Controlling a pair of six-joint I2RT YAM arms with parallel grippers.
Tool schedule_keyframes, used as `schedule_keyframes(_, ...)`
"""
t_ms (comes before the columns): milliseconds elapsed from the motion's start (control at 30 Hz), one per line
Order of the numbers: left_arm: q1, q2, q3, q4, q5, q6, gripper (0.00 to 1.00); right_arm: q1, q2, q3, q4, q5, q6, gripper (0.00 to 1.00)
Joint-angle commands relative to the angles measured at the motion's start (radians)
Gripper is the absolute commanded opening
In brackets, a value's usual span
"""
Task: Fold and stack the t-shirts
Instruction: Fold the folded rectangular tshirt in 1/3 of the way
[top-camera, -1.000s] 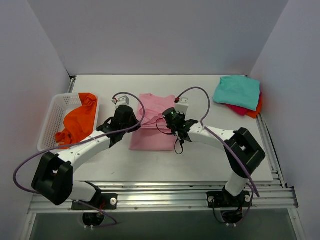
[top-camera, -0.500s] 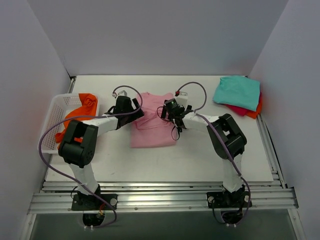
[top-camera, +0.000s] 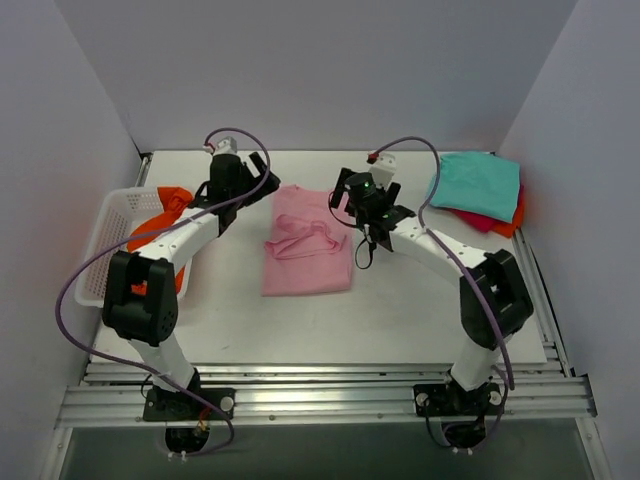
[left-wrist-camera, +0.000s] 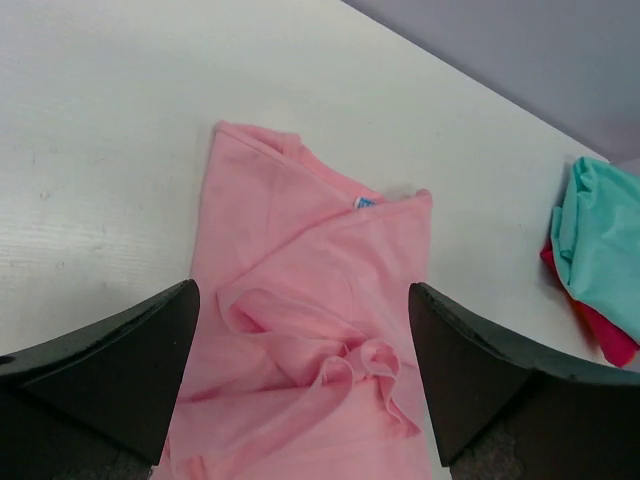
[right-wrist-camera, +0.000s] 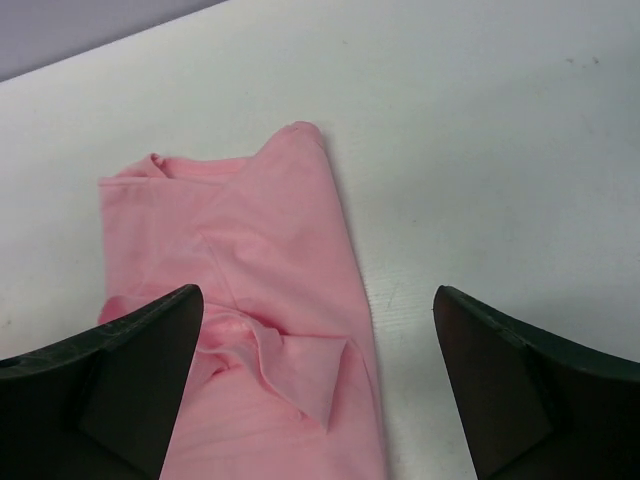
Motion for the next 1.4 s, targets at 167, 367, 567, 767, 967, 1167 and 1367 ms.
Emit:
schedule_keyframes(167, -0.110, -0.308, -0.401, 0.099, -0.058, -0.031, 0.76, 0.099, -0.150, -0.227, 0.123, -0.112, 0.031, 0.02)
schedule_keyframes(367, -0.236, -0.331, -0.502, 0.136, -0.131, -0.052, 0.06, 0.193, -0.024, -0.224, 0.158, -0.109, 0.066, 0.00)
schedule_keyframes(567, -0.330, -0.277, -0.529, 0.194, -0.164, -0.088, 0.02, 0.236, 0.118, -0.132, 0.159, -0.128, 0.076, 0.00)
schedule_keyframes(767, -0.351, -0.219, -0.529, 0.239, -0.159, -0.100, 0.02, 0.250, 0.226, -0.042, 0.137, -0.144, 0.080, 0.00)
schedule_keyframes(967, -0.353, -0.176, -0.540, 0.274, -0.145, -0.103, 0.02, 0.248, 0.269, -0.002, 0.113, -0.144, 0.079, 0.00)
schedule_keyframes(1167, -0.353, -0.165, -0.554, 0.297, -0.147, -0.103, 0.02, 0.259, 0.179, -0.038, 0.090, -0.120, 0.080, 0.00)
schedule_keyframes(1367, -0.354, -0.150, -0.555, 0.312, -0.158, -0.103, 0.02, 0.297, 0.050, -0.075, 0.028, -0.080, 0.080, 0.00)
